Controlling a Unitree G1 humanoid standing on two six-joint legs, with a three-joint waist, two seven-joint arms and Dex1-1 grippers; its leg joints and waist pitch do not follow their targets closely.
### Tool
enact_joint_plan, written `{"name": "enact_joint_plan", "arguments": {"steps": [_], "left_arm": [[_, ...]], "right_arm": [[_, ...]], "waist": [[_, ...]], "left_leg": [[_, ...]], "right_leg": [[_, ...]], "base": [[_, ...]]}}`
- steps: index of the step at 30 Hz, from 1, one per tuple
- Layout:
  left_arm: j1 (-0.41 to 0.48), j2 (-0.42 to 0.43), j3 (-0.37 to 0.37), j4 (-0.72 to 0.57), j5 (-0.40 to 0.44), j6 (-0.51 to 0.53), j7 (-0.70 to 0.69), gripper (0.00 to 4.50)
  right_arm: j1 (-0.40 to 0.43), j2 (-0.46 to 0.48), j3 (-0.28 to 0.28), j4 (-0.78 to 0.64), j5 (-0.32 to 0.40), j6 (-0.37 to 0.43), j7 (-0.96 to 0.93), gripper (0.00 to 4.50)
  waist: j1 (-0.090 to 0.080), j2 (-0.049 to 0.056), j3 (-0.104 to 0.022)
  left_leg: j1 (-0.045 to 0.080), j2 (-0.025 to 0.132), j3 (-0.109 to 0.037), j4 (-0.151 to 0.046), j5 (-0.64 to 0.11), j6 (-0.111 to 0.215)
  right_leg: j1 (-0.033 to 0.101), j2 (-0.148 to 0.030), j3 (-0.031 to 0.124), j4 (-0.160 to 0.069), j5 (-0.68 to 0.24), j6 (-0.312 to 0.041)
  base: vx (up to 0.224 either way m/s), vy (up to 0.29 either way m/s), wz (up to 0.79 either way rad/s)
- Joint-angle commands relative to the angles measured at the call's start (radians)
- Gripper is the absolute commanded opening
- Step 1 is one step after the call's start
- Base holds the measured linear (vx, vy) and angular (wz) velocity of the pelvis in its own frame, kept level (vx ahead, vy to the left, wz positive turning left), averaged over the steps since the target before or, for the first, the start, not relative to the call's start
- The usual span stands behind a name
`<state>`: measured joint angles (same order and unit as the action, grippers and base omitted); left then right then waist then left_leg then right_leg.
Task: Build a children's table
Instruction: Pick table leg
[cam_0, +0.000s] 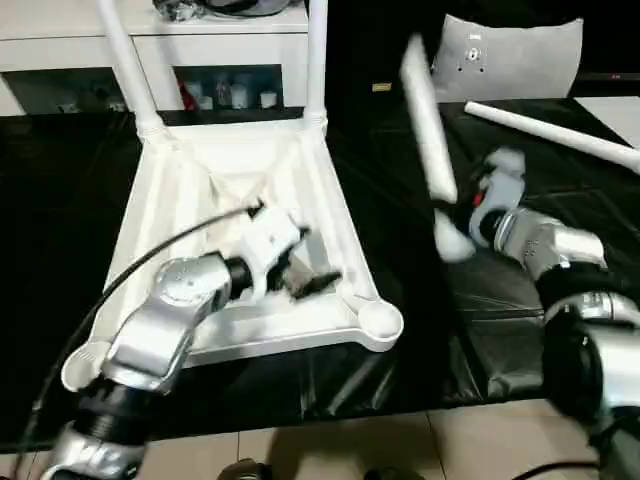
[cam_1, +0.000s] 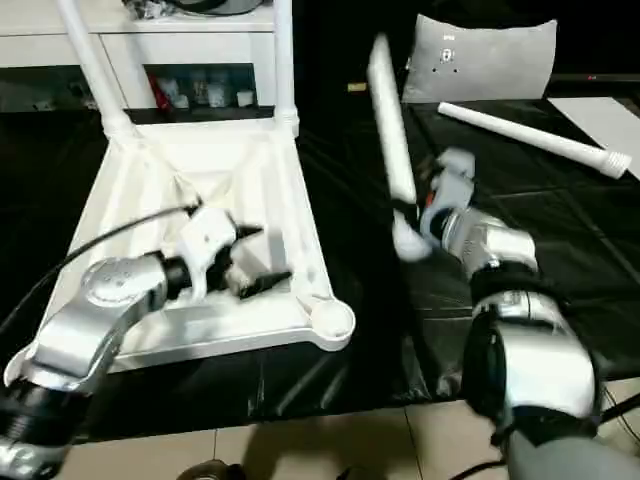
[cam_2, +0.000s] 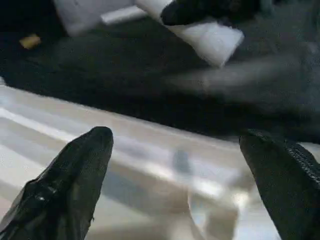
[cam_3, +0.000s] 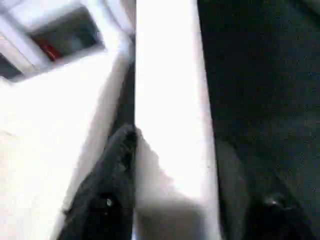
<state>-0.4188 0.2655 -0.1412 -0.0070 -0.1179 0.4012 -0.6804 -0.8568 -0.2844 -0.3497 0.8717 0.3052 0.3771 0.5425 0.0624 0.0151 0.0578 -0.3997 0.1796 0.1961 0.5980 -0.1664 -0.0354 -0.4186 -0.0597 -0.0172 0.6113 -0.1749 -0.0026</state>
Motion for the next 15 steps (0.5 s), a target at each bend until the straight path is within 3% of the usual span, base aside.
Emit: {"name": "enact_joint_plan", "arguments": {"steps": [1,2,3,4,6,7,8,9,10,15], "left_arm": [[-0.04,-0.03,0.043,0.023,-0.045,-0.002,0.051,4.5],[-0.04,-0.03,0.043,0.023,-0.045,-0.002,0.051,4.5],[-0.081,-0.085,0.084,0.043,-0.095,0.019,0.082,4.5],[-0.081,-0.085,0.084,0.043,-0.095,0.019,0.082,4.5],[-0.147,-0.169,0.174,0.069,-0.205,0.067,0.123,4.5],[-0.147,-0.169,0.174,0.069,-0.205,0.067,0.123,4.5],[-0.176,-0.199,0.212,0.083,-0.255,0.093,0.14,4.5],[-0.238,-0.245,0.272,0.122,-0.34,0.146,0.167,4.5],[-0.238,-0.245,0.272,0.122,-0.34,0.146,0.167,4.5],[-0.304,-0.313,0.324,0.153,-0.462,0.196,0.189,4.5]], "right_arm": [[0.047,0.032,-0.021,-0.143,0.096,0.013,0.105,1.86],[0.047,0.032,-0.021,-0.143,0.096,0.013,0.105,1.86],[0.116,0.067,-0.023,-0.292,0.198,0.091,0.188,1.86],[0.116,0.067,-0.023,-0.292,0.198,0.091,0.188,1.86],[0.188,0.092,0.003,-0.447,0.301,0.177,0.26,1.86],[0.188,0.092,0.003,-0.447,0.301,0.177,0.26,1.86],[0.212,0.097,0.014,-0.493,0.333,0.21,0.285,1.86],[0.251,0.104,0.04,-0.566,0.39,0.272,0.336,1.86],[0.251,0.104,0.04,-0.566,0.39,0.272,0.336,1.86],[0.308,0.114,0.085,-0.667,0.429,0.343,0.374,1.86]], "waist": [[0.009,-0.003,-0.08],[0.011,-0.003,-0.082],[0.01,-0.005,-0.079],[0.017,-0.003,-0.079],[0.028,-0.002,-0.079],[0.031,-0.004,-0.079],[0.033,-0.005,-0.078],[0.035,-0.014,-0.073],[0.043,-0.01,-0.074],[0.044,-0.015,-0.073]], "left_leg": [[0.024,0.036,-0.013,-0.053,-0.144,0.064],[0.025,0.04,-0.014,-0.053,-0.145,0.068],[0.024,0.039,-0.014,-0.057,-0.147,0.068],[0.028,0.04,-0.012,-0.055,-0.156,0.069],[0.031,0.043,-0.015,-0.056,-0.169,0.057],[0.031,0.046,-0.017,-0.058,-0.176,0.052],[0.029,0.044,-0.018,-0.058,-0.179,0.047],[0.031,0.036,-0.011,-0.056,-0.195,0.037],[0.036,0.04,-0.015,-0.056,-0.202,0.036],[0.027,0.04,-0.022,-0.062,-0.181,0.028]], "right_leg": [[0.059,-0.054,0.021,-0.057,-0.052,-0.243],[0.057,-0.056,0.021,-0.057,-0.053,-0.244],[0.058,-0.054,0.018,-0.059,-0.075,-0.248],[0.056,-0.054,0.02,-0.062,-0.079,-0.242],[0.053,-0.058,0.018,-0.064,-0.124,-0.244],[0.053,-0.06,0.019,-0.064,-0.14,-0.242],[0.05,-0.06,0.018,-0.067,-0.159,-0.239],[0.052,-0.061,0.021,-0.074,-0.213,-0.22],[0.048,-0.065,0.021,-0.075,-0.227,-0.22],[0.049,-0.067,0.021,-0.079,-0.253,-0.19]], "base": [[0.0,0.0,0.0],[0.0,0.0,0.0],[0.0,0.0,0.0],[0.0,0.0,0.0],[0.0,0.0,0.0],[0.0,0.0,0.0],[0.0,0.0,0.0],[0.0,0.0,0.0],[0.0,0.0,0.0],[0.0,0.0,0.0]]}}
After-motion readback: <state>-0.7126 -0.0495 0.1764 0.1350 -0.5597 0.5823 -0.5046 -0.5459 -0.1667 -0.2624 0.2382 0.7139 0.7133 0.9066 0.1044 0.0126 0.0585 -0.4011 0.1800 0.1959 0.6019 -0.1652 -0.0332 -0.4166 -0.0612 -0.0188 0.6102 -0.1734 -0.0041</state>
